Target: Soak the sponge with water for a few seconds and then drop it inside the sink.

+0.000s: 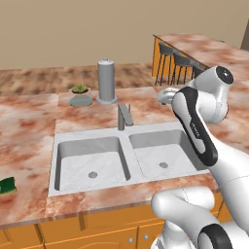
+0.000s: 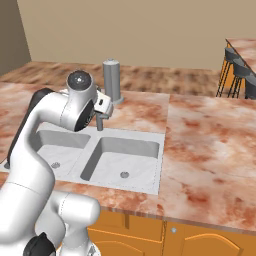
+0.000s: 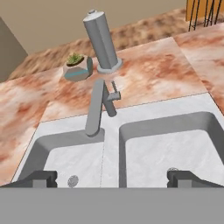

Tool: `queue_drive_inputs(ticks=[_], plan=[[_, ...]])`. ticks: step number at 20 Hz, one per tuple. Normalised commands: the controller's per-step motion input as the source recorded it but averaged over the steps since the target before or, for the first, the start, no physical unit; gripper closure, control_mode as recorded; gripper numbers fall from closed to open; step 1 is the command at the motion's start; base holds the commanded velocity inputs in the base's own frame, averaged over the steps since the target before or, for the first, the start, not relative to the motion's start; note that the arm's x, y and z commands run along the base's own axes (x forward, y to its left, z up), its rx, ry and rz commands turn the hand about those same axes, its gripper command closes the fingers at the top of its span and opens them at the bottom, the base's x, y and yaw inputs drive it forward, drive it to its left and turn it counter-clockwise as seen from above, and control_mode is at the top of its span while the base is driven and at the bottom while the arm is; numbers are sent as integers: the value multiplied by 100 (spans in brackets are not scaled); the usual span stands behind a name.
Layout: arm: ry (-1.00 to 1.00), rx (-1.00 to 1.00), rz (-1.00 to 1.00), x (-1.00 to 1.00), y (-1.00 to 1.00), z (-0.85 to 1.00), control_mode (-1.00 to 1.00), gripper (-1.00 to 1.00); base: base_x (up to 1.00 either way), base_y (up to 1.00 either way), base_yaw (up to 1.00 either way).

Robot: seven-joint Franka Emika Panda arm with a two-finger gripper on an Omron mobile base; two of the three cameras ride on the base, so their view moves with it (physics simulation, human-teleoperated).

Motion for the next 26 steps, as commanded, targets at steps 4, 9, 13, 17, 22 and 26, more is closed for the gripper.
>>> queue_drive_inputs(ticks=[4, 9, 13, 17, 22, 26], plan=[[0, 5, 0, 1, 3, -9, -100, -100, 0, 0, 0], [0, 7, 0, 9, 1, -38, -100, -100, 0, 0, 0], [1, 5, 0, 23, 0, -21, -100, -100, 0, 0, 0], [9, 8, 0, 34, 0, -2, -100, -100, 0, 0, 0], [11, 3, 0, 36, 0, 0, -100, -100, 0, 0, 0], [12, 0, 0, 36, 0, 0, -100, -100, 0, 0, 0]])
